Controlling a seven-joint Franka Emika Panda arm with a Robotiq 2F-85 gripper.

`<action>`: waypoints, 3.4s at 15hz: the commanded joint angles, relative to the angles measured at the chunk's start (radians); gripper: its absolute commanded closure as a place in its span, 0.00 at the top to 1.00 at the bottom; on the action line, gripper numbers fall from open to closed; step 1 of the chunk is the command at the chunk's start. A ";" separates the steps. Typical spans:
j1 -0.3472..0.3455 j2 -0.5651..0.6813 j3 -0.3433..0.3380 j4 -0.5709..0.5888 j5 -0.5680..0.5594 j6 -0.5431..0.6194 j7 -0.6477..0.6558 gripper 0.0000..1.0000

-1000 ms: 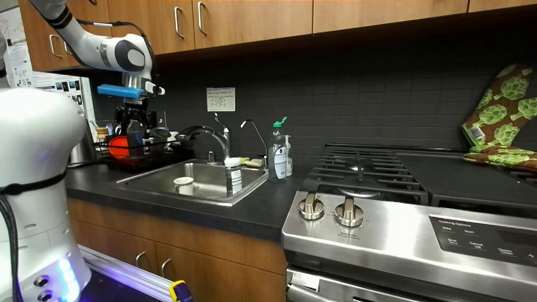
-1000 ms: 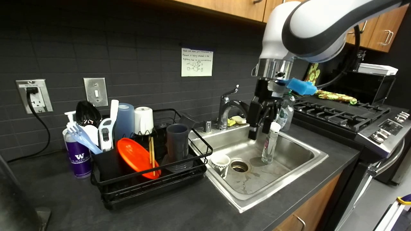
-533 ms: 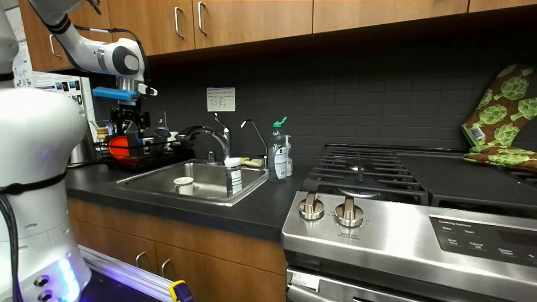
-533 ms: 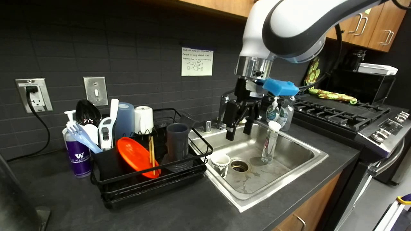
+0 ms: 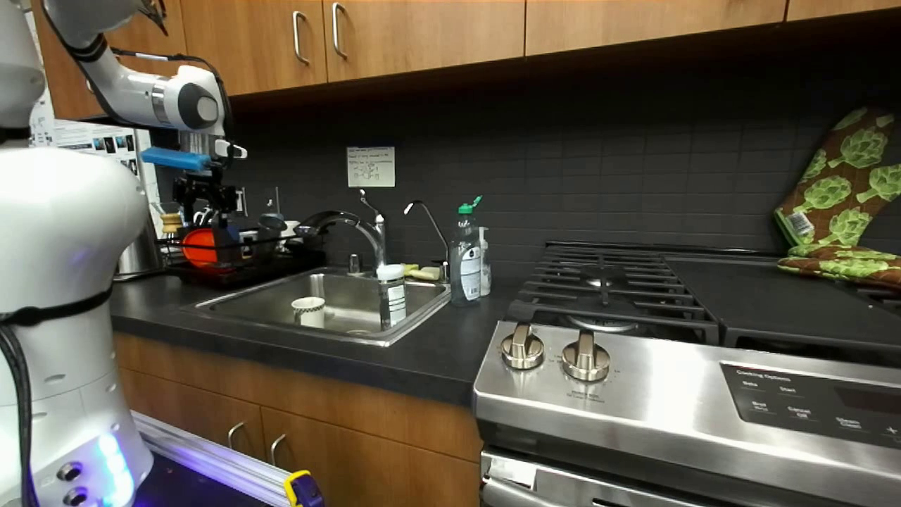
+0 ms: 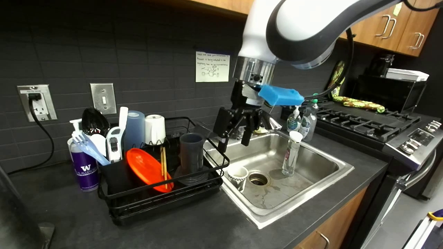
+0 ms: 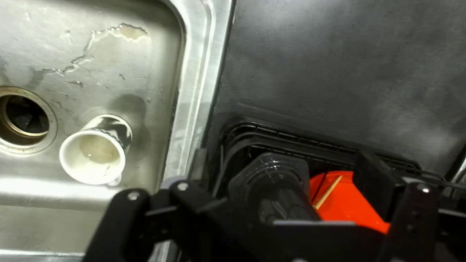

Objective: Remove the lid from the drying rack

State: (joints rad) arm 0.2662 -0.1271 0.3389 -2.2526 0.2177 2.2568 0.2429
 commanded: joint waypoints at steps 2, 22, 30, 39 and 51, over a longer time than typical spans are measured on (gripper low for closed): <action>0.034 0.085 0.030 0.093 -0.067 0.002 0.111 1.00; 0.207 0.308 0.077 0.300 -0.106 0.068 0.145 1.00; 0.302 0.363 0.042 0.324 -0.402 0.196 0.265 1.00; 0.368 0.425 -0.042 0.410 -0.639 0.188 0.308 1.00; 0.411 0.463 -0.124 0.424 -0.737 0.215 0.352 1.00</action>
State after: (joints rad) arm 0.6480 0.3244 0.2468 -1.8396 -0.4784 2.4592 0.5559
